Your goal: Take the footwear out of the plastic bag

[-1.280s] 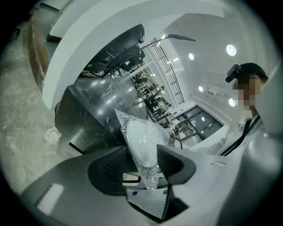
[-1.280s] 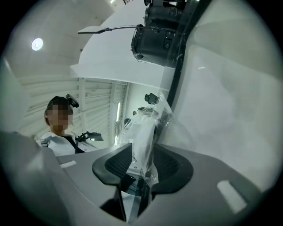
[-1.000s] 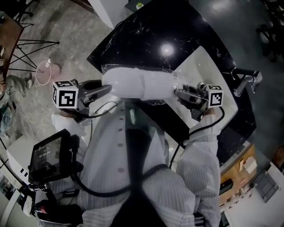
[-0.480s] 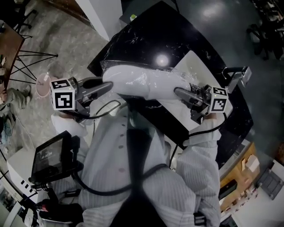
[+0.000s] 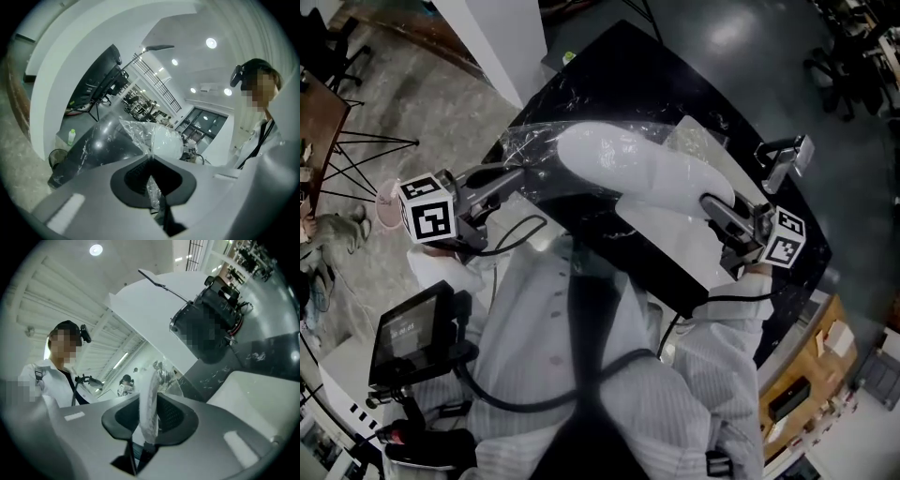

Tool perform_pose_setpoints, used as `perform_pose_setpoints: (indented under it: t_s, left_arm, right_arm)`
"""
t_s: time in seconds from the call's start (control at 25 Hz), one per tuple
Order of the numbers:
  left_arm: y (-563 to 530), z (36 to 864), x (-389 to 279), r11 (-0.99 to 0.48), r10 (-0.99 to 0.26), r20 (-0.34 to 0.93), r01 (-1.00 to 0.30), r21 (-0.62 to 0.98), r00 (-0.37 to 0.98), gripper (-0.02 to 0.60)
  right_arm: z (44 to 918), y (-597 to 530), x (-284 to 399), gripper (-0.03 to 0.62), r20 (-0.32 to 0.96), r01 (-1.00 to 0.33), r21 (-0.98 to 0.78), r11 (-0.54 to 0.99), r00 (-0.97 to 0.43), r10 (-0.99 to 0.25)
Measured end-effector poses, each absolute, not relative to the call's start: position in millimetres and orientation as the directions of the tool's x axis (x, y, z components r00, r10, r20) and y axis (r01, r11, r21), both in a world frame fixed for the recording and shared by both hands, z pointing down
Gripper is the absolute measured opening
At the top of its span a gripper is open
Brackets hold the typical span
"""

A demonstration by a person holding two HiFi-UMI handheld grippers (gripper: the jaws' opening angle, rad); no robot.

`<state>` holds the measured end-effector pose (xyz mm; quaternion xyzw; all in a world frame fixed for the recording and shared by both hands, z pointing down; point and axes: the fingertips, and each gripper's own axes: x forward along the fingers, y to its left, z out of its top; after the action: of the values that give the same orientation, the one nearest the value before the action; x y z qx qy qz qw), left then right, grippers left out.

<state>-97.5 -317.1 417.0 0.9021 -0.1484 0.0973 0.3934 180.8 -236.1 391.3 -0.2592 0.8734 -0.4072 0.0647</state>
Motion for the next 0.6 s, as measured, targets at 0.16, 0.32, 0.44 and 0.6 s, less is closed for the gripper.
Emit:
perform_pose_setpoints:
  t_s: [0.16,0.32,0.44,0.6]
  left_arm:
    - [-326,414,-109,-0.645,-0.287,0.328,-0.434,0.629,0.900,0.000]
    - [-339,409,-121,-0.624,-0.403,0.343,-0.529,0.575,0.848,0.000]
    - [-352,403,-129,-0.599,-0.502,0.344,-0.606,0.523,0.794,0.000]
    - [-367,395,-127,-0.555,-0.641,0.364,-0.735,0.389,0.676,0.000]
  right_arm:
    - [385,-223,216,0.094,0.150,-0.534,-0.694,0.482,-0.763,-0.629]
    - [376,-204,255,0.092,0.196,-0.666,-0.641,0.382,-0.623,-0.757]
    - [363,-194,276,0.092,0.203,-0.745,-0.597,0.300,-0.501,-0.841]
    - [340,-192,281,0.094,0.185,-0.828,-0.522,0.205,-0.345,-0.920]
